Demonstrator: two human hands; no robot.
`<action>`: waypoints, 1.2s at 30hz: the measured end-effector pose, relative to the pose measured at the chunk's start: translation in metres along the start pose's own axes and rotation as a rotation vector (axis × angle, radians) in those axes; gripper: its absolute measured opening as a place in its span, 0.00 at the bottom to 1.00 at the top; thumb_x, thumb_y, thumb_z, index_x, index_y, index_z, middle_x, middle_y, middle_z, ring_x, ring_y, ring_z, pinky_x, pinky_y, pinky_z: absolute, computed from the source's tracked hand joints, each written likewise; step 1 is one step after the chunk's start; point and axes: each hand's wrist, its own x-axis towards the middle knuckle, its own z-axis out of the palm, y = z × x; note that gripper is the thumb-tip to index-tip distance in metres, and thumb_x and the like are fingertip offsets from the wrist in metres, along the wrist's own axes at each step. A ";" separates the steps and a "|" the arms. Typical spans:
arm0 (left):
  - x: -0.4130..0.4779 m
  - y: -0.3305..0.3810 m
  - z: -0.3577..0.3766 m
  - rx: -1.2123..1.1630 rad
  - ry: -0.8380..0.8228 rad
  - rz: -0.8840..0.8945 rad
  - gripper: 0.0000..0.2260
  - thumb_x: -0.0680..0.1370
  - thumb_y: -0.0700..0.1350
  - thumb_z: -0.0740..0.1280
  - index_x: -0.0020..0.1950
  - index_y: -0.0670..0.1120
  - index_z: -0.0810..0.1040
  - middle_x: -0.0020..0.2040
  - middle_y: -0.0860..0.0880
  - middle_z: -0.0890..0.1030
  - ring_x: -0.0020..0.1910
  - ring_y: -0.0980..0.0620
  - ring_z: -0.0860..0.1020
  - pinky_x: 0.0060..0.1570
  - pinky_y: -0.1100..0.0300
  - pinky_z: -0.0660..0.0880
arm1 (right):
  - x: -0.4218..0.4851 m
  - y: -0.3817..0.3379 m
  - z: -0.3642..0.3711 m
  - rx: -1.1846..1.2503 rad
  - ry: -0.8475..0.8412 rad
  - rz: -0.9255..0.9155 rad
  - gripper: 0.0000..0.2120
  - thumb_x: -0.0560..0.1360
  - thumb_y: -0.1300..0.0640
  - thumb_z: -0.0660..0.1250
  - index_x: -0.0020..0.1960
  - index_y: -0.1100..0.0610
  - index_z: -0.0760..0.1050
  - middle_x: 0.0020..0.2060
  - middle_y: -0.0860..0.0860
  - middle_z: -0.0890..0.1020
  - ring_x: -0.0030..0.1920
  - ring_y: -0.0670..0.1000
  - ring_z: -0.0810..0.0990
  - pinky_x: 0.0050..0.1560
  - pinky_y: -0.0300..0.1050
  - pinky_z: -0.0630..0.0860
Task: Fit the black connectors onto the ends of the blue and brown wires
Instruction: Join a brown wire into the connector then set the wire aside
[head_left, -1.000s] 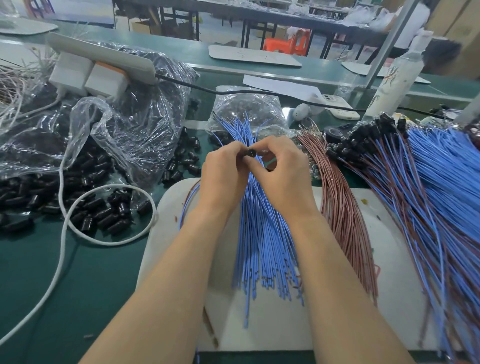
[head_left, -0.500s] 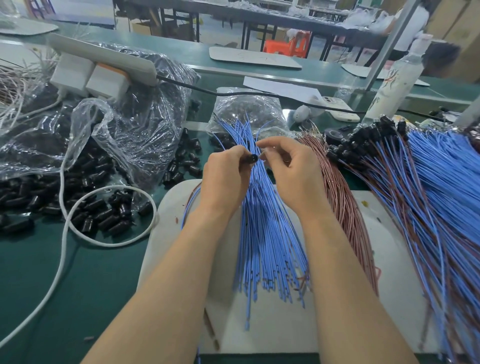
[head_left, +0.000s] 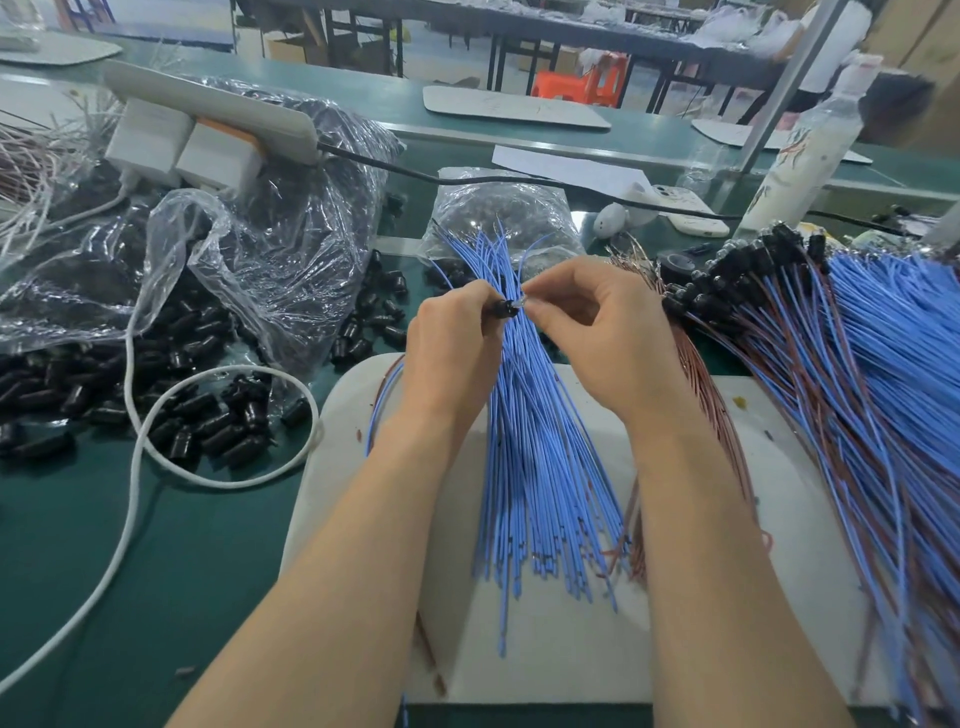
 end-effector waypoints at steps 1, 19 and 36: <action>0.000 0.000 0.000 0.000 0.000 -0.004 0.05 0.77 0.41 0.66 0.47 0.44 0.81 0.42 0.46 0.84 0.43 0.44 0.80 0.46 0.50 0.75 | 0.000 0.000 0.001 -0.010 0.005 0.002 0.05 0.74 0.64 0.69 0.47 0.56 0.81 0.39 0.46 0.83 0.40 0.40 0.81 0.48 0.34 0.77; -0.002 0.002 0.000 0.120 0.015 -0.017 0.07 0.78 0.42 0.63 0.46 0.43 0.81 0.43 0.45 0.83 0.43 0.42 0.77 0.43 0.50 0.73 | -0.001 -0.002 0.011 -0.225 0.118 -0.017 0.02 0.73 0.60 0.70 0.44 0.58 0.81 0.36 0.49 0.83 0.40 0.48 0.81 0.50 0.48 0.77; -0.003 0.002 0.000 0.083 -0.187 0.164 0.05 0.75 0.43 0.69 0.51 0.45 0.81 0.38 0.53 0.76 0.37 0.52 0.72 0.43 0.55 0.71 | 0.007 0.032 0.001 -0.078 0.065 0.157 0.03 0.73 0.62 0.71 0.42 0.55 0.80 0.37 0.51 0.84 0.40 0.50 0.82 0.50 0.45 0.79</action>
